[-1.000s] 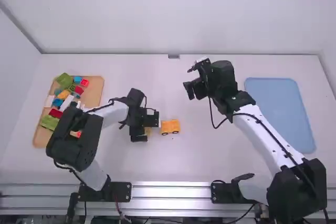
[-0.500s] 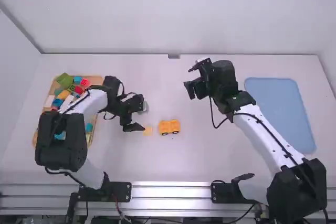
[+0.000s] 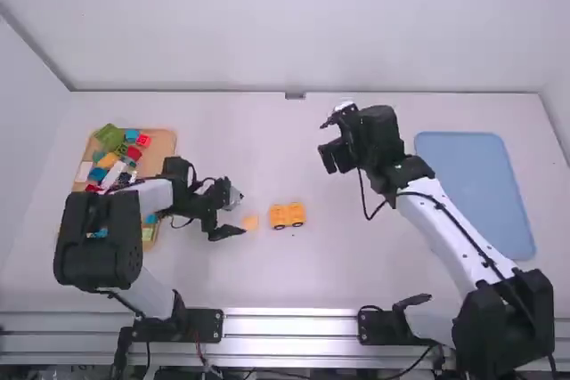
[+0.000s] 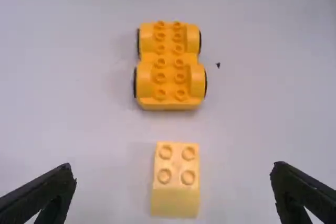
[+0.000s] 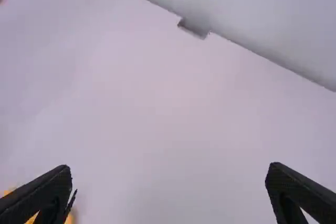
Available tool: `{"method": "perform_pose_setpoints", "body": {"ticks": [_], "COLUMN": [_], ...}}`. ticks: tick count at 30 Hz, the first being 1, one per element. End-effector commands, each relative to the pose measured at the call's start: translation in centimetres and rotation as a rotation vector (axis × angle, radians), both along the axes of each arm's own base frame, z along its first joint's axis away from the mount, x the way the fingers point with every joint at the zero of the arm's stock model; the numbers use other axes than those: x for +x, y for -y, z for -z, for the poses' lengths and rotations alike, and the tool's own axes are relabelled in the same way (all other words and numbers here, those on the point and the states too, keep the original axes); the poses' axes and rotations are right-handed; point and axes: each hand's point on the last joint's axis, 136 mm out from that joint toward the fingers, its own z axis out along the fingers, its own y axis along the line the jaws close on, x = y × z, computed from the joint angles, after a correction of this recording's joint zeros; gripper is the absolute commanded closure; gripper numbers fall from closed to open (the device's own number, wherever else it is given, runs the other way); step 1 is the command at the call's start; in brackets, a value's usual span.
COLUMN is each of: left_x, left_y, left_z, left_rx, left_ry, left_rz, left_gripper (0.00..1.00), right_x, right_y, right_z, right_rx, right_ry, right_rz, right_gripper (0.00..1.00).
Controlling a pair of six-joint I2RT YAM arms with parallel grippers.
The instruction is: Assemble lego blocks to make yellow taxi
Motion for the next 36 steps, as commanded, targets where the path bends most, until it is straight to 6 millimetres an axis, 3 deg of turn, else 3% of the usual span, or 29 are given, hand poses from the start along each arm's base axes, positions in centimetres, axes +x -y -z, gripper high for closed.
{"method": "perform_pose_setpoints", "body": {"ticks": [1, 7, 16, 20, 27, 32, 36], "left_x": [-0.2, -0.1, 0.2, 0.1, -0.1, 0.1, 0.6], "left_y": [0.3, 0.5, 0.8, 0.9, 1.0, 1.1, 1.5], "left_z": [0.3, 2.3, 4.3, 5.2, 5.5, 5.2, 3.9], "left_rx": [-0.064, -0.095, -0.102, -0.096, -0.104, -0.116, -0.174], "left_ry": [0.015, 0.048, 0.037, 0.043, 0.036, 0.052, 0.078], "left_rz": [-0.014, -0.02, -0.008, -0.002, -0.001, 0.002, 0.015], "left_gripper": [0.01, 0.01, 0.04, 0.13, 0.55, 0.62, 0.75], "right_x": [-2.1, -3.9, -5.0, -5.4, -5.3, -5.4, -5.5], "right_y": [-2.3, -3.5, -3.6, -3.9, -3.9, -3.9, -3.8], "right_z": [0.4, 1.2, 1.8, 2.2, 2.2, 2.3, 2.5], "right_rx": [0.037, 0.167, 0.248, 0.245, 0.237, 0.235, 0.228], "right_ry": [0.017, 0.057, 0.071, 0.067, 0.076, 0.074, 0.075], "right_rz": [-0.224, -0.411, -0.479, -0.489, -0.494, -0.495, -0.501], "right_gripper": [0.02, 0.02, 0.02, 0.02, 0.02, 0.02, 0.02]}}
